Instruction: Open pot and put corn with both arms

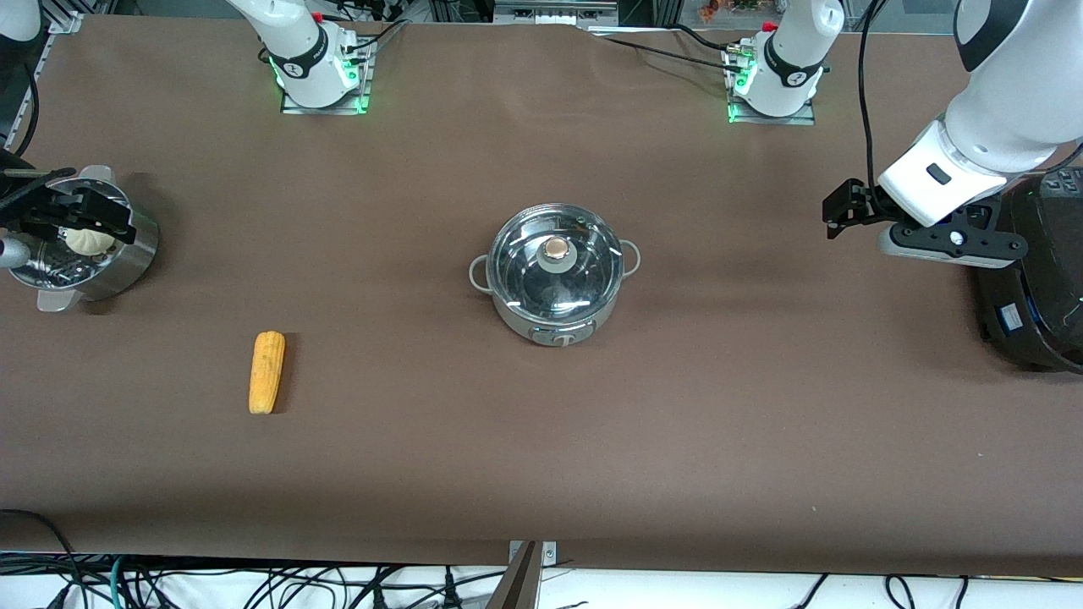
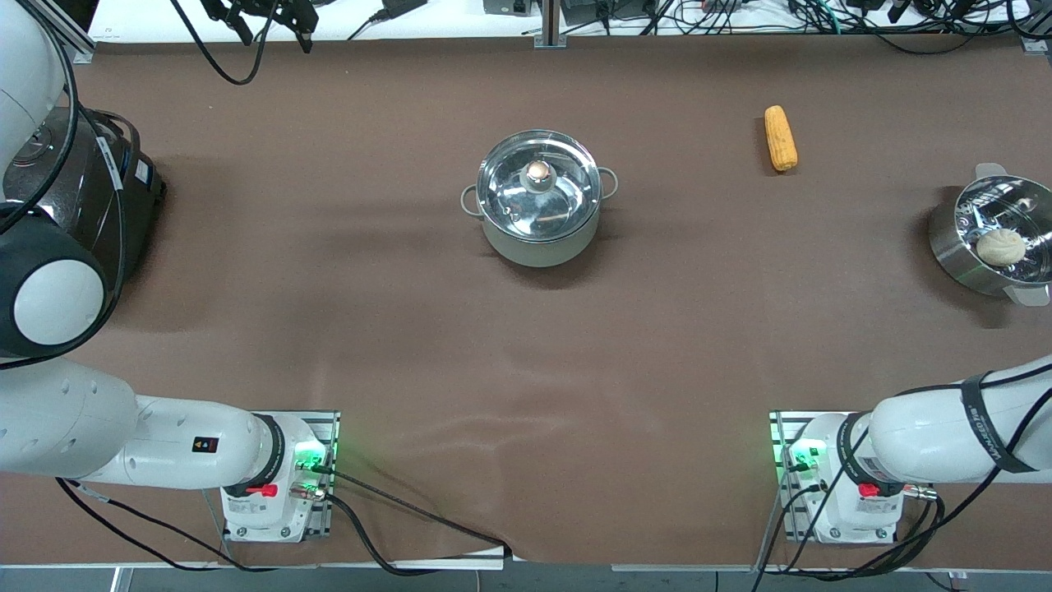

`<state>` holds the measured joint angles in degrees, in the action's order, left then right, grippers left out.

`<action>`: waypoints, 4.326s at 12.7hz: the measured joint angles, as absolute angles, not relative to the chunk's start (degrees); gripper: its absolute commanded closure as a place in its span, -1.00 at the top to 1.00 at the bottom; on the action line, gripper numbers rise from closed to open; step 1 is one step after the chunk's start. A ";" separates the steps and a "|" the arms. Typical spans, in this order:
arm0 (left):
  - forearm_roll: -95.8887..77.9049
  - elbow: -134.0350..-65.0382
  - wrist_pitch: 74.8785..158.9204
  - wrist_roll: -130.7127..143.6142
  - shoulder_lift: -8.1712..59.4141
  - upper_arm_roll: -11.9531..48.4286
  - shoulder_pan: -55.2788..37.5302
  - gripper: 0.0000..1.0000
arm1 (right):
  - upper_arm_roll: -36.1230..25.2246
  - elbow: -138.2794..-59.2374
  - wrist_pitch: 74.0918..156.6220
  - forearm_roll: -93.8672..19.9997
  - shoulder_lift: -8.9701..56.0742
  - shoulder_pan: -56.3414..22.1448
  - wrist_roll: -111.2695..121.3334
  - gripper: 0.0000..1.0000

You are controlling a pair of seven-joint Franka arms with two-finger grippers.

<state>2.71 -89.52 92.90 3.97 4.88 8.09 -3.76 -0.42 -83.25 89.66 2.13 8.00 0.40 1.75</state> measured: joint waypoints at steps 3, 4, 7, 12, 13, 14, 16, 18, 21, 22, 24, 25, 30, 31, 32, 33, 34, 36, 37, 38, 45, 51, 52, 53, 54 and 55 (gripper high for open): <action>2.70 -89.05 92.20 4.00 4.87 8.23 -3.50 1.00 | -0.42 -83.25 89.66 2.13 8.00 0.41 1.73 1.00; 2.71 -89.04 92.15 4.00 4.86 8.23 -3.28 1.00 | -0.42 -83.25 89.66 2.13 8.00 0.41 1.73 1.00; 2.70 -89.02 91.83 4.00 4.84 8.24 -3.18 1.00 | -0.42 -83.25 89.66 2.13 8.00 0.41 1.73 1.00; 2.70 -89.00 91.03 3.97 4.84 8.27 -3.19 1.00 | -0.42 -83.25 89.66 2.13 8.00 0.41 1.73 1.00; 2.70 -88.99 91.03 3.97 4.84 8.31 -3.22 1.00 | -0.42 -83.25 89.66 2.13 8.00 0.41 1.73 1.00; 2.70 -88.99 90.90 3.97 4.85 8.36 -3.28 1.00 | -0.42 -83.25 89.66 2.13 8.00 0.42 1.73 1.00; 2.70 -88.99 90.44 3.97 4.90 8.40 -3.26 1.00 | -0.46 -83.25 89.66 2.13 8.01 0.53 1.65 1.00; 2.60 -88.99 90.23 3.95 5.21 8.44 -3.33 1.00 | -0.57 -83.32 89.67 2.48 8.66 0.72 1.58 1.00; 0.09 -88.97 90.93 6.31 7.38 10.01 -8.15 1.00 | -0.51 -83.31 90.17 4.99 12.18 0.70 1.58 1.00; -0.11 -88.82 93.36 12.26 9.56 10.32 -11.99 1.00 | -0.45 -83.31 90.23 5.04 13.19 0.66 1.58 1.00; -0.14 -87.48 100.92 28.63 16.46 10.75 -20.65 1.00 | -0.31 -83.38 90.88 5.04 15.47 0.63 1.58 1.00; -0.13 -86.26 104.07 35.96 20.24 10.82 -24.85 1.00 | -0.28 -83.50 92.46 5.03 17.11 0.63 1.57 1.00; 0.35 -83.83 114.18 46.24 30.09 10.64 -33.67 0.93 | -0.30 -84.37 106.15 0.68 31.39 1.18 1.19 1.00; 2.15 -83.81 114.60 46.21 30.80 10.64 -34.01 0.88 | -0.30 -84.44 109.02 0.48 34.27 1.24 1.19 1.00; 4.20 -83.80 114.61 46.23 31.29 10.65 -34.38 0.84 | -0.29 -84.64 111.85 0.37 36.59 1.24 1.17 1.00; 4.97 -83.81 114.61 46.24 31.80 10.65 -34.77 0.79 | -0.26 -85.02 114.56 0.31 38.50 1.24 1.16 1.00; 5.26 -83.82 114.61 46.24 32.34 10.65 -35.33 0.62 | -0.20 -85.60 117.04 0.28 39.98 1.22 1.14 1.00; 5.44 -83.82 114.61 46.27 33.47 10.65 -36.24 -0.03 | 0.04 -86.63 120.66 0.26 41.57 1.16 1.10 1.00; 5.50 -83.75 114.61 46.27 33.79 10.65 -36.46 -0.39 | 0.19 -86.94 121.52 0.11 41.91 1.03 1.02 1.00; 5.55 -83.46 114.57 46.27 33.66 10.65 -36.50 -0.71 | 0.27 -87.08 121.99 -0.51 42.13 0.88 0.91 1.00; 5.59 -80.54 108.21 46.18 32.05 9.71 -35.27 -1.00 | 0.55 -87.39 126.01 -2.46 44.69 0.65 0.76 -0.96; 6.19 -74.23 86.96 19.91 26.05 8.87 -17.17 -0.81 | 1.30 -87.26 124.31 -2.47 44.48 0.63 0.76 -1.00; 6.25 -75.52 87.15 15.16 26.37 8.81 -13.58 -0.81 | 1.66 -87.00 123.29 -2.47 43.99 0.63 0.76 -1.00; 6.28 -77.68 88.76 10.38 26.89 8.81 -10.06 -0.80 | 2.36 -86.59 121.78 -2.54 43.04 0.68 0.75 -1.00; 6.28 -81.25 93.19 5.48 27.42 8.87 -6.63 -0.79 | 3.87 -86.03 119.01 -2.77 41.29 0.72 -0.01 -1.00; 6.28 -85.92 99.21 1.67 27.78 8.91 -3.90 -0.70 | 6.19 -85.44 115.91 -2.94 38.85 0.70 -2.74 -1.00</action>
